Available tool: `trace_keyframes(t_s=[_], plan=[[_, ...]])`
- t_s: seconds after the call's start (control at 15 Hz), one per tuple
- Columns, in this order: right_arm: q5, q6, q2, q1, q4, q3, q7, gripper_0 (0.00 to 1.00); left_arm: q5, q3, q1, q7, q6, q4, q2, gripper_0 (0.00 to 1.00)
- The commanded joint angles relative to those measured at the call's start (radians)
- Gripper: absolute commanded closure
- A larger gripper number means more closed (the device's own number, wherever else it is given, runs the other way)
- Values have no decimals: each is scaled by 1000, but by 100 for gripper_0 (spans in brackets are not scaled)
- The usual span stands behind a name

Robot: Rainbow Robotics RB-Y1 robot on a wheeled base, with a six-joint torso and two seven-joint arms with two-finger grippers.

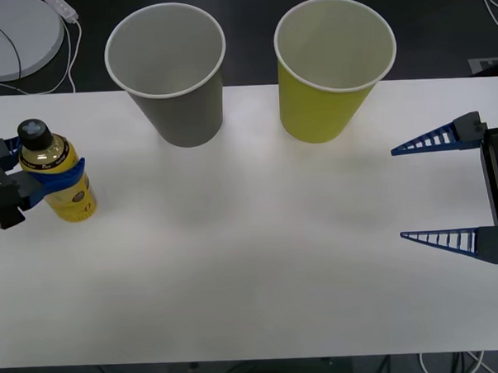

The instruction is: Put the can into the green bin and the plastic bottle into the gray bin

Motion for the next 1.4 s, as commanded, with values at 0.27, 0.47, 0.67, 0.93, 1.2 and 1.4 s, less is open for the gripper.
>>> trace_keyframes(t_s=[0.27,0.47,0.67,0.93,1.2,1.4], plan=[[0,0,0,0,0,0,0,0,26,56,8,86,0,9,120,100],[0,0,0,0,0,0,0,0,94,68,2,100,-1,58,214,100],[0,0,0,0,0,0,0,0,157,68,-33,101,-32,123,312,100],[0,0,0,0,0,0,0,0,207,79,-136,104,-178,228,403,100],[0,0,0,0,0,0,0,0,191,77,-242,132,-320,288,452,100],[0,0,0,0,0,0,0,0,140,13,-362,151,-391,324,458,100]])
